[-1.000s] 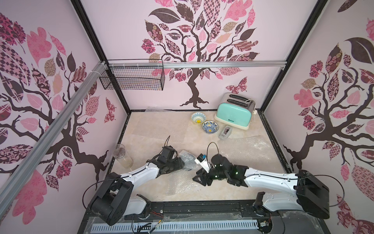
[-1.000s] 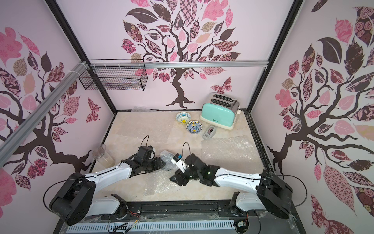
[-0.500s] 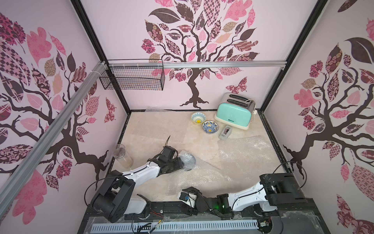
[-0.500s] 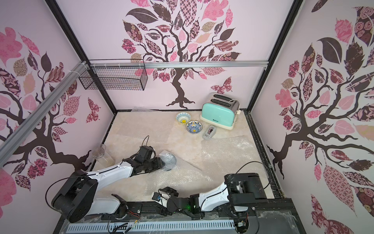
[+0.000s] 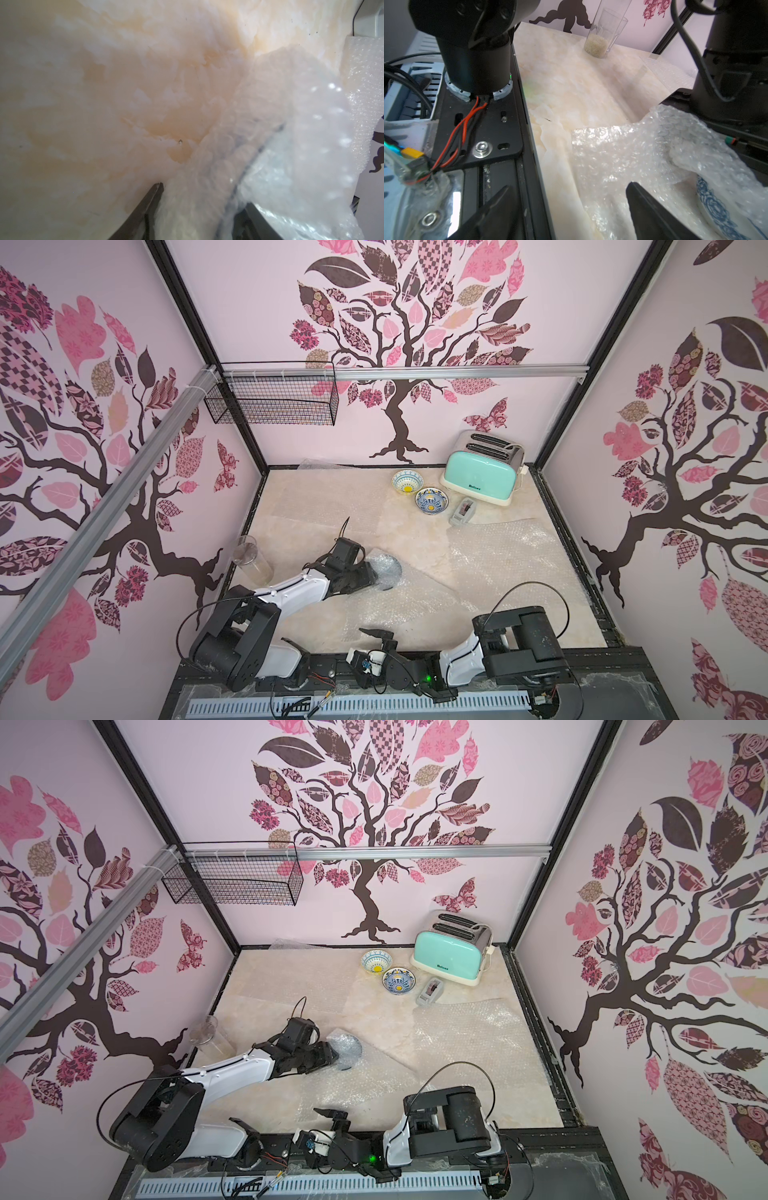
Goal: Wrap bowls in bubble wrap
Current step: Wrap the bowl in bubble wrap.
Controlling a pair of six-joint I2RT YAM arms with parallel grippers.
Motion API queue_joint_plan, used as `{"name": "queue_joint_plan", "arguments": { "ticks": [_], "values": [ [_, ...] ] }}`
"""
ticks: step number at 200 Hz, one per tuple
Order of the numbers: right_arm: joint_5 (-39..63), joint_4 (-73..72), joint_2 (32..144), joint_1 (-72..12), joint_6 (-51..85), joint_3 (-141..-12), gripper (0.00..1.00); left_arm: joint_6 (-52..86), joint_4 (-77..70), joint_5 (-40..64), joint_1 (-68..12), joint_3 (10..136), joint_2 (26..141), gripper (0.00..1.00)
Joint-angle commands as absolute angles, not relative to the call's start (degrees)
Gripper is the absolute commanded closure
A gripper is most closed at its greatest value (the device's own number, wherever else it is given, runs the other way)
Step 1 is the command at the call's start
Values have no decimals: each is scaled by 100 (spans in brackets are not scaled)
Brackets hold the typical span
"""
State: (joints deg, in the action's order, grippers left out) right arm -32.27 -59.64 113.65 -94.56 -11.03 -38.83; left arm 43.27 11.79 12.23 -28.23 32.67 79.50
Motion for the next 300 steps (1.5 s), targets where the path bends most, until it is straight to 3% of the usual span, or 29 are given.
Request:
{"name": "queue_joint_plan", "arguments": {
  "ticks": [1,40,93,142,185,210,254,300],
  "values": [
    [-3428,-6341,11511,-9464,-1166,-4099,11,4142,1423,1096,-2751,3274,8041,46],
    [-3621,-6478,11784,-9464,-1221,-4279,22,3941,1617,973,-2709,3341,7971,48],
    [-4001,-6823,12109,-9357,-1447,-4298,28,3957,1455,1352,-2716,3323,8106,51],
    [-4198,-7057,12198,-9310,-1503,-4348,57,3991,1424,1292,-2711,3254,8077,52],
    [-3994,-6973,11571,-9274,-1181,-4029,86,4011,1376,1284,-2715,3258,8091,52],
    [-3892,-6827,11195,-9249,-1053,-3833,97,3991,1377,1292,-2715,3272,8085,52],
    [-3232,-5993,10157,-8827,-434,-3296,100,3962,1368,1292,-2713,3253,8066,52],
    [-2382,-4882,9081,-7599,601,-2918,100,3900,1232,1414,-2716,3219,8085,53]
  ]
}}
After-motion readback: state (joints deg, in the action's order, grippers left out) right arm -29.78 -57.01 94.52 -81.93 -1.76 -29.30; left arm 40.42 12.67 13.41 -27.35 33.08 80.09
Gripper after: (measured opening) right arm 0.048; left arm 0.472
